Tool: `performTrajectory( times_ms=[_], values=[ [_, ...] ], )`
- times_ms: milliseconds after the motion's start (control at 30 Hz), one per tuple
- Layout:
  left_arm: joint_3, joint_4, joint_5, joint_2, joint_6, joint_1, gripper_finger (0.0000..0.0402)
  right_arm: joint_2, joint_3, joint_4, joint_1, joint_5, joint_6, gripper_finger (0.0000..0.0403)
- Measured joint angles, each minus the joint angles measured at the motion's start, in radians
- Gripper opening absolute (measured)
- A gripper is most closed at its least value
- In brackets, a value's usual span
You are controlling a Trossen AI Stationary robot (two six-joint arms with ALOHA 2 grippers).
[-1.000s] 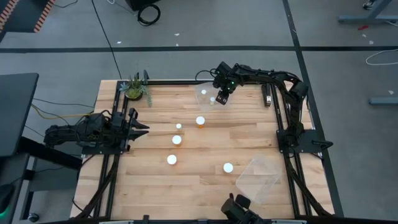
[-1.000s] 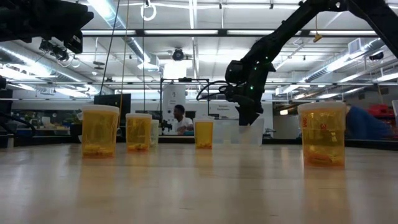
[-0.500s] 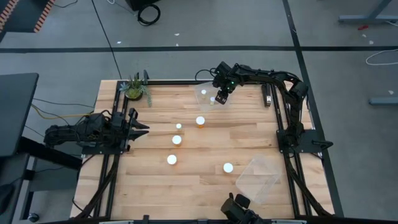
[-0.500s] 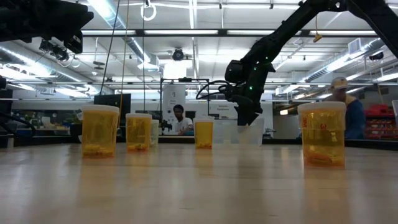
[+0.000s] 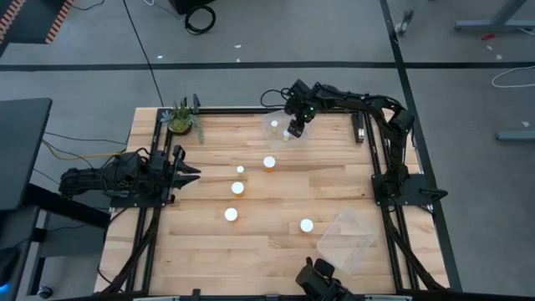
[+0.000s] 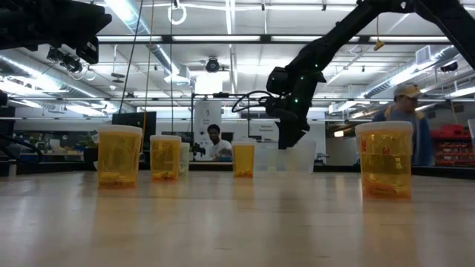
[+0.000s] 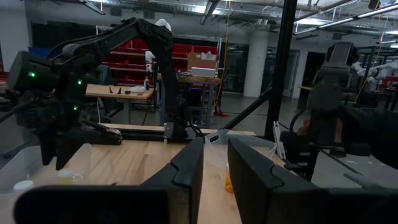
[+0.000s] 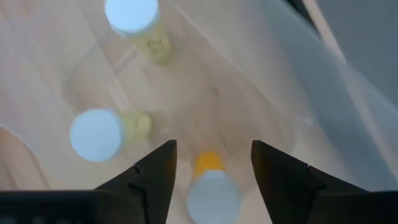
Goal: Pick and place medicine bottles into bin by pill shape (circle, oval)
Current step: Put the large orange pill bottle into the bottom transparent bin
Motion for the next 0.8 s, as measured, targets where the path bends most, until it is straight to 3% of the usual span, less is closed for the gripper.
performTrajectory(
  times_ms=[800],
  values=[
    [0.000, 0.000, 0.000, 0.000, 0.000, 0.000, 0.0084, 0.000, 0.192, -0.080, 0.229, 0.071, -0.032, 0.0222]
  ],
)
